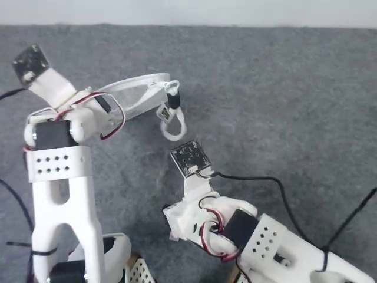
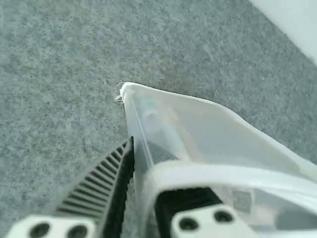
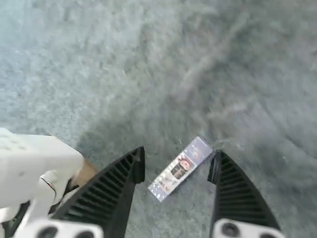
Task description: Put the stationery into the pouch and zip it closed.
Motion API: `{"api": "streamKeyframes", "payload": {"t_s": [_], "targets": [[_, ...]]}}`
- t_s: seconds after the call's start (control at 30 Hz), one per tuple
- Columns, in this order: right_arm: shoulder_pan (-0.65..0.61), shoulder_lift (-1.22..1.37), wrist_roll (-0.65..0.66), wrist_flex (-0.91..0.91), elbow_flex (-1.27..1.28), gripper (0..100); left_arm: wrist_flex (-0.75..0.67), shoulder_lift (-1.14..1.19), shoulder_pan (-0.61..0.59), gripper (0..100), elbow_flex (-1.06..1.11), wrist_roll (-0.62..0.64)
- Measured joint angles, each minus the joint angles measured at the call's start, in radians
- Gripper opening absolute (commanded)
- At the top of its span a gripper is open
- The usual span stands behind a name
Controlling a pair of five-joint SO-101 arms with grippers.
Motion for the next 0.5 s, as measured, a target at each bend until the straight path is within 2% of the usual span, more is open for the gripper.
{"api": "streamKeyframes", "payload": {"t_s": [0.27,0.5], "targets": [[-0.026,0.023,-0.028,-0.084,0.072,20.5,-0.003,0.0,-0.002,1,0.0,0.0],[-0.041,0.258,-0.031,-0.212,0.072,20.6,-0.003,0.0,-0.002,1,0.0,0.0]]}}
